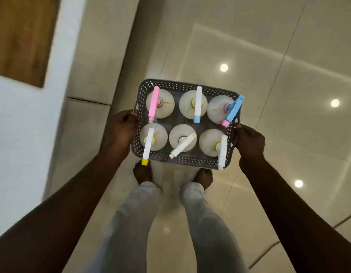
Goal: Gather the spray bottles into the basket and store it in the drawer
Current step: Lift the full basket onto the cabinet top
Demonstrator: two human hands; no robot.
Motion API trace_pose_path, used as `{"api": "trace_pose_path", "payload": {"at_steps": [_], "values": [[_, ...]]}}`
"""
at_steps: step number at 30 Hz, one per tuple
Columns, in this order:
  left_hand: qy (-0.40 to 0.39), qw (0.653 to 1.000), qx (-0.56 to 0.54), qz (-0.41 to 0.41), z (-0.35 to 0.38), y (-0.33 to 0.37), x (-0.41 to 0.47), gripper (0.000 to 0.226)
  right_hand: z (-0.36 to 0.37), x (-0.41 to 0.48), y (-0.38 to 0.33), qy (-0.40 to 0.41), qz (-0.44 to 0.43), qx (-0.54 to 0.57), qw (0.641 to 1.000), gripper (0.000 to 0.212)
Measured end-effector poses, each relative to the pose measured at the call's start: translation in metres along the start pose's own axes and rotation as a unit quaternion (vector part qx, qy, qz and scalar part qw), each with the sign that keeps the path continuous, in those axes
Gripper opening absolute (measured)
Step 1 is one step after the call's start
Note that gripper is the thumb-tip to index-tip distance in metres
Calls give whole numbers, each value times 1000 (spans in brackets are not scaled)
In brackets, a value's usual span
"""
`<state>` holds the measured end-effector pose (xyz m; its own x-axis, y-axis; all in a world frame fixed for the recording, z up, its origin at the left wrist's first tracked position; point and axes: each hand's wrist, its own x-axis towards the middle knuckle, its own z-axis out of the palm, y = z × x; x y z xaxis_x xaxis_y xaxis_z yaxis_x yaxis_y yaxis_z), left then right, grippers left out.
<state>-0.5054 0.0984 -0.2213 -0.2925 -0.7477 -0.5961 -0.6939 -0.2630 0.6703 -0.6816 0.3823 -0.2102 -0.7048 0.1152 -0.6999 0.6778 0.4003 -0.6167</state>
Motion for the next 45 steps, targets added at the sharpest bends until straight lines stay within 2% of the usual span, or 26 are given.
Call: {"api": "trace_pose_path", "payload": {"at_steps": [5, 10, 15, 18, 20, 26, 30, 38, 45], "values": [[38, 998, -36, 19, -77, 74, -76, 23, -27, -82, -88, -42, -63, -6, 997, 27], [67, 994, -88, 27, -150, 135, -150, 22, -49, -155, -164, -89, -115, -16, 989, 22], [100, 984, -144, 30, -212, 166, -213, 23, -59, -215, -222, -151, -162, -40, 974, 19], [123, 975, -181, 30, -244, 173, -245, 23, -57, -249, -253, -191, -190, -63, 961, 27], [141, 966, -213, 26, -267, 173, -266, 25, -51, -273, -269, -224, -209, -79, 949, 34], [198, 932, -302, 16, -332, 151, -313, 20, -9, -335, -307, -307, -245, -128, 911, 33], [232, 910, -343, 10, -371, 126, -336, 24, 31, -379, -317, -350, -271, -156, 883, 33], [306, 860, -407, 0, -449, 81, -356, 17, 122, -457, -308, -388, -298, -197, 850, 19], [353, 833, -425, -19, -497, 54, -364, 27, 194, -505, -298, -415, -315, -241, 819, 20]]}}
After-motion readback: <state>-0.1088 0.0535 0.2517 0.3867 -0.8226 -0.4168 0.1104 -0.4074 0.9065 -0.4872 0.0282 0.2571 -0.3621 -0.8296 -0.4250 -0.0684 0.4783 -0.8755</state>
